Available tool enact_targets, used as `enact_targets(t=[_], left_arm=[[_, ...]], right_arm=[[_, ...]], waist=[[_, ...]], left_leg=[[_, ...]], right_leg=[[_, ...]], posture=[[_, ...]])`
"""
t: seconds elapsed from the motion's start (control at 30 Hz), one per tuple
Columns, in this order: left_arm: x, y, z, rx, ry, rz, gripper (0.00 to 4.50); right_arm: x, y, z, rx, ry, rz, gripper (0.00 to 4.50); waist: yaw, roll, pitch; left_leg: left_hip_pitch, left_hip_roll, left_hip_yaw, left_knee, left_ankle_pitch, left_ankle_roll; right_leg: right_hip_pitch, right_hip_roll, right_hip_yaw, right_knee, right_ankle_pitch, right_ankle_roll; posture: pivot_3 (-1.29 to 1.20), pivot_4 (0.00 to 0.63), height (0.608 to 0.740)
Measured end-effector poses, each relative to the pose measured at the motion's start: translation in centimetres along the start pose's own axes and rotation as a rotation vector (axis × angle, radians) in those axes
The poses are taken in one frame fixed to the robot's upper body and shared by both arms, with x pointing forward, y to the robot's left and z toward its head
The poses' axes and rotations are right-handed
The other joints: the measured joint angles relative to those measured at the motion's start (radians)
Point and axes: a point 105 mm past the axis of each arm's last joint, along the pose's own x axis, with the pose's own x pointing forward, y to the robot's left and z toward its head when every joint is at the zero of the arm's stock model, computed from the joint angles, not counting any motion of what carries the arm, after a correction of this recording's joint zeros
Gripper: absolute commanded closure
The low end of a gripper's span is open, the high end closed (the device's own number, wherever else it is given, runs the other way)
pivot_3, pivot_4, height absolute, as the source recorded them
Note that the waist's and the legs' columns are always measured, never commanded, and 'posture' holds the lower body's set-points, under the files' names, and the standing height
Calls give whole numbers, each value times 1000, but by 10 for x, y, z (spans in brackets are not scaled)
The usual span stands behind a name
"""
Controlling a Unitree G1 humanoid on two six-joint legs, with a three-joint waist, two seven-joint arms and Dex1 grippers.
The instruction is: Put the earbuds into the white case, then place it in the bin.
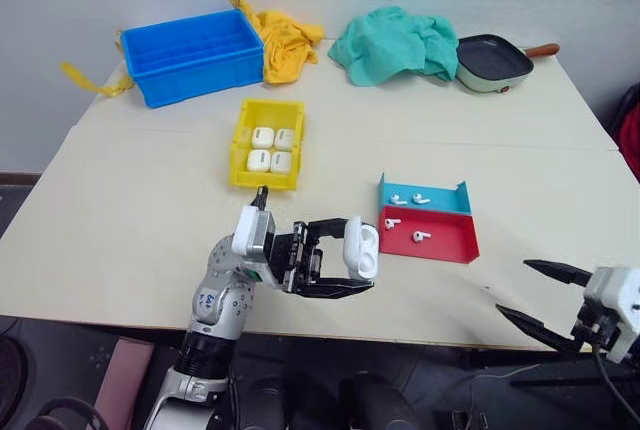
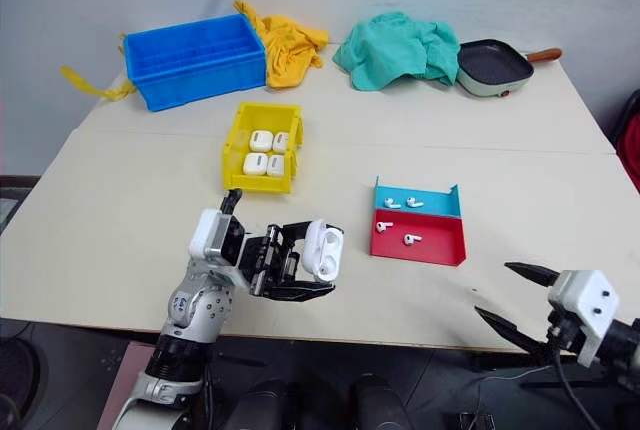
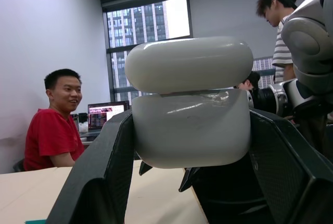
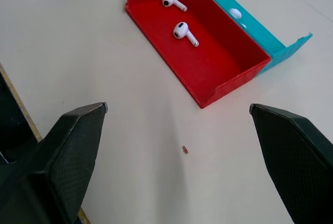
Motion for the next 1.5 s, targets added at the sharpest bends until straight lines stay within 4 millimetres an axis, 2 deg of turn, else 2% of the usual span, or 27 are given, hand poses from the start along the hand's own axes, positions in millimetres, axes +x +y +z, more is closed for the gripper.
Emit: enact_targets(t=[0.13,0.3,0.4,0.47,0.63,0.8,1.0,1.2,1.5], left_arm=[[-4,-5,1,-12,-5,3,1717],[-19,-8,-2,-35,36,63,1717],[-25,-9,-3,-43,60,89,1717],[-33,-12,-4,-52,80,118,1717],[-43,-17,-7,-64,105,160,1717],[-44,-17,-7,-54,106,180,1717],[-45,-20,-7,-48,111,197,1717],[-45,-22,-9,-47,112,208,1717],[-49,-27,-12,-62,124,222,1717]], right_arm=[[33,-2,56,-122,2,150,0],[66,2,80,-196,131,281,0],[81,5,80,-208,197,346,612],[87,3,74,-208,249,370,1218],[98,-10,57,-234,349,386,3040],[118,-14,55,-258,348,413,3040],[131,-15,59,-292,351,436,3040],[141,-21,55,-317,384,434,3040],[144,-25,40,-333,442,460,3040]], waist=[[-4,1,0],[9,1,0],[8,1,0],[6,1,0],[4,1,0],[-1,1,0],[1,1,0],[2,1,0],[1,1,0]], left_leg=[[1,0,-1,0,0,1],[-3,0,-4,0,0,1],[-5,0,-4,0,-1,3],[-6,0,-4,0,-3,6],[-10,0,-3,0,-3,5],[-10,0,-3,0,-2,5],[-10,0,-3,0,-2,4],[-10,0,-3,0,-2,5],[-10,0,-3,0,-2,5]], right_leg=[[0,0,-1,1,0,0],[-3,-1,-2,0,0,0],[-4,-3,-3,-2,0,0],[-6,-3,-3,-2,0,0],[-11,-4,-3,1,0,0],[-14,-3,-3,5,0,0],[-15,-3,-3,6,0,0],[-15,-4,-4,6,0,0],[-15,-4,-4,6,0,0]], posture=[[0,150,740],[0,150,740],[0,150,740],[0,150,740],[0,150,740],[0,150,740],[0,150,740],[0,150,740],[0,150,740]])
